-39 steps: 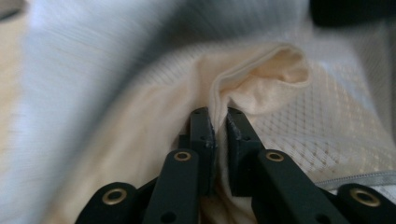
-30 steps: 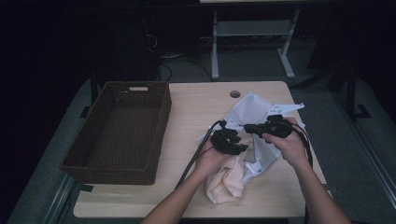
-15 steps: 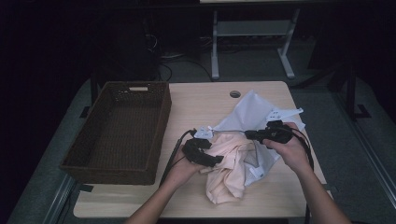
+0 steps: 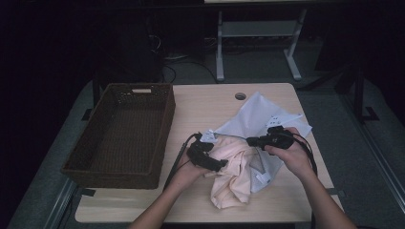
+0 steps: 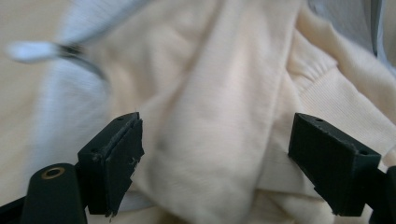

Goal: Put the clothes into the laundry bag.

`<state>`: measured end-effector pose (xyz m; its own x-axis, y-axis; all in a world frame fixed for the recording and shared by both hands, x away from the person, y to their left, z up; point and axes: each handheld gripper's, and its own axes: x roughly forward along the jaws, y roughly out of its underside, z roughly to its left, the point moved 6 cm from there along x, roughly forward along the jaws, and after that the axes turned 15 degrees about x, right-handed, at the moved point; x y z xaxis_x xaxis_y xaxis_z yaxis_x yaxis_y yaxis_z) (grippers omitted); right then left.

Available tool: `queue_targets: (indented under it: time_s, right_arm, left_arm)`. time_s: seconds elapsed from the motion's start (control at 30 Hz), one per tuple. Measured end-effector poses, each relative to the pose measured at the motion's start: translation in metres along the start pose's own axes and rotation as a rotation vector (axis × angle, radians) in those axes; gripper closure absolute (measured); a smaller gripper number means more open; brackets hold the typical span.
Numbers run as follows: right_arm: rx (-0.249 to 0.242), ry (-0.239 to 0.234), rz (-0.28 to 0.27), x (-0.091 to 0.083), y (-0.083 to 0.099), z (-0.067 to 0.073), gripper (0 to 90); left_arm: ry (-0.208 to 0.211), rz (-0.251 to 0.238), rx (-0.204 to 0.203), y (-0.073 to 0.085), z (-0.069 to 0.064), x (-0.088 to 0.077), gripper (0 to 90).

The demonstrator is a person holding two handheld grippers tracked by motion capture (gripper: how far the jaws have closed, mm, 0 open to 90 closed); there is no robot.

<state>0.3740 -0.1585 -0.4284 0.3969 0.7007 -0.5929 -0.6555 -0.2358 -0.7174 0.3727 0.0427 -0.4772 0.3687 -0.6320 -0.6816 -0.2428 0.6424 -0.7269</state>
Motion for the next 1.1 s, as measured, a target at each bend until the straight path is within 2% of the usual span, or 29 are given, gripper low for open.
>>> queue_targets:
  time_s: [0.07, 0.17, 0.3, 0.37, 0.5, 0.63, 0.67, 0.7, 0.73, 0.77, 0.83, 0.87, 0.9, 0.93, 0.97, 1.1]
  right_arm:
    - [0.002, -0.002, 0.0, 0.0, 0.0, 0.0, 89.0]
    - [0.002, -0.003, 0.005, 0.002, 0.001, 0.0, 89.0]
    - [0.0, -0.004, 0.009, 0.004, 0.001, 0.001, 89.0]
    - [0.001, -0.005, 0.01, 0.004, 0.001, 0.001, 89.0]
    - [0.0, -0.007, 0.017, 0.006, 0.002, 0.002, 89.0]
    - [-0.001, -0.009, 0.025, 0.009, 0.003, 0.003, 89.1]
    - [-0.001, -0.009, 0.025, 0.009, 0.003, 0.003, 89.1]
    - [0.0, -0.01, 0.027, 0.009, 0.004, 0.003, 89.0]
    - [-0.001, -0.009, 0.029, 0.01, 0.004, 0.003, 89.0]
    - [-0.003, -0.008, 0.03, 0.01, 0.004, 0.003, 89.0]
    - [-0.001, -0.008, 0.03, 0.01, 0.005, 0.002, 89.0]
    - [0.001, -0.008, 0.03, 0.01, 0.005, 0.002, 89.0]
    - [0.003, -0.008, 0.03, 0.01, 0.005, 0.002, 89.0]
    - [0.002, -0.009, 0.03, 0.009, 0.005, 0.002, 89.0]
    - [0.002, -0.011, 0.03, 0.01, 0.005, 0.002, 89.0]
    - [-0.003, -0.015, 0.027, 0.01, 0.004, 0.005, 89.0]
  left_arm:
    - [-0.008, 0.022, -0.018, 0.006, 0.007, 0.0, 16.6]
    - [0.036, 0.036, -0.052, 0.013, 0.008, 0.009, 14.4]
    - [0.075, 0.041, -0.047, 0.014, 0.003, 0.017, 16.9]
    - [0.12, 0.038, -0.048, 0.014, 0.0, 0.021, 25.4]
    - [0.164, 0.026, -0.053, 0.014, -0.003, 0.026, 34.7]
    - [0.21, 0.022, -0.045, 0.012, -0.006, 0.026, 55.0]
    - [0.21, 0.022, -0.045, 0.012, -0.006, 0.026, 58.8]
    - [0.2, 0.021, -0.017, 0.01, -0.007, 0.025, 61.6]
    - [0.2, 0.021, -0.017, 0.01, -0.007, 0.025, 63.7]
    - [0.185, 0.019, 0.011, 0.006, -0.007, 0.021, 66.1]
    - [0.172, -0.01, 0.024, 0.002, -0.005, 0.013, 72.2]
    - [0.172, -0.01, 0.024, 0.002, -0.005, 0.013, 78.7]
    - [0.161, -0.067, 0.012, -0.006, -0.002, 0.0, 78.8]
    - [0.155, -0.085, 0.014, -0.009, 0.0, -0.006, 78.8]
    - [0.145, -0.093, 0.019, -0.012, 0.001, -0.01, 79.0]
    - [0.16, -0.125, 0.013, -0.02, 0.0, -0.015, 79.1]
